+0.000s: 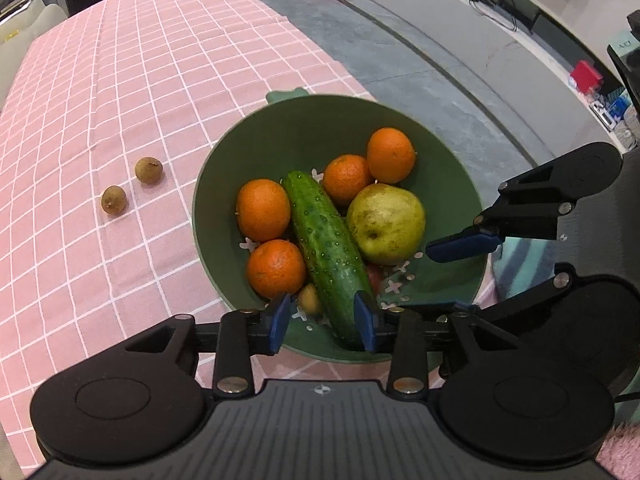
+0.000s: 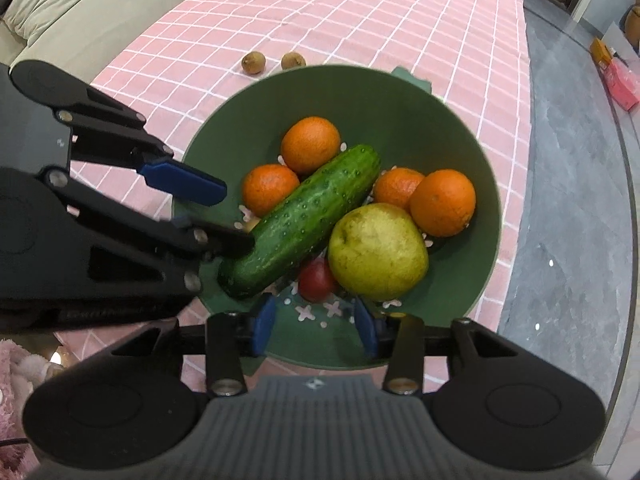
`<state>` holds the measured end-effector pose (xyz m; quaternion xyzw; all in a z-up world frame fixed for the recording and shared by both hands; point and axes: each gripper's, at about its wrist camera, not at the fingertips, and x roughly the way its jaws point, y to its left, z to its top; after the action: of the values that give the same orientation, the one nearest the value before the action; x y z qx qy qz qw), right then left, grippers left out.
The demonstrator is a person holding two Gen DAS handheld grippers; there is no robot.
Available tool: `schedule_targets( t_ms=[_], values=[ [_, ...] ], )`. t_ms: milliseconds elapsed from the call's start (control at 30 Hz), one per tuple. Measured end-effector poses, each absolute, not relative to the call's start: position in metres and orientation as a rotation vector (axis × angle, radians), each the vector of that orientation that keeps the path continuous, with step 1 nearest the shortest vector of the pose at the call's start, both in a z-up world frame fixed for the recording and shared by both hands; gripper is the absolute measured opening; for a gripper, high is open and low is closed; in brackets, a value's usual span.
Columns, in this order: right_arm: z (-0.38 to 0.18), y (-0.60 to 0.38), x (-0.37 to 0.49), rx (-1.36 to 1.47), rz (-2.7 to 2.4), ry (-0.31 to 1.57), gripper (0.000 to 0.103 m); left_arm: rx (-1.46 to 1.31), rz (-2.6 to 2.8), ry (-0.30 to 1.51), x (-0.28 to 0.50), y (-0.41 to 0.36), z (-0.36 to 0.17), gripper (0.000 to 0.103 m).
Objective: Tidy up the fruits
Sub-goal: 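Carry the kiwi and tomato over the colander and release both, then move both tools back to the last two kiwis and grasp one each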
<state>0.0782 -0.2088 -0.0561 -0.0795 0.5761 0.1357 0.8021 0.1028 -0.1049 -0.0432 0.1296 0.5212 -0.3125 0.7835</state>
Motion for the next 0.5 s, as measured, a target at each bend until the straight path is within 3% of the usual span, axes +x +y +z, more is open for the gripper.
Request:
schedule_targets(
  t_ms=[167,267,500],
  values=[
    [-0.044,-0.206,0.076,-0.211,0.286,1.206,0.043,0.274,-0.669,1.094,0.099,-0.099,-0.031,0.047],
    [-0.035,-0.205,0.075,-0.233,0.276,1.172,0.055,0.245,-0.661,1.064,0.099,-0.092,-0.019,0.047],
    [-0.003,-0.2,0.078,-0.241,0.259,1.067,0.055,0.189,-0.585,0.981,0.105,-0.068,0.006,0.047]
  ],
)
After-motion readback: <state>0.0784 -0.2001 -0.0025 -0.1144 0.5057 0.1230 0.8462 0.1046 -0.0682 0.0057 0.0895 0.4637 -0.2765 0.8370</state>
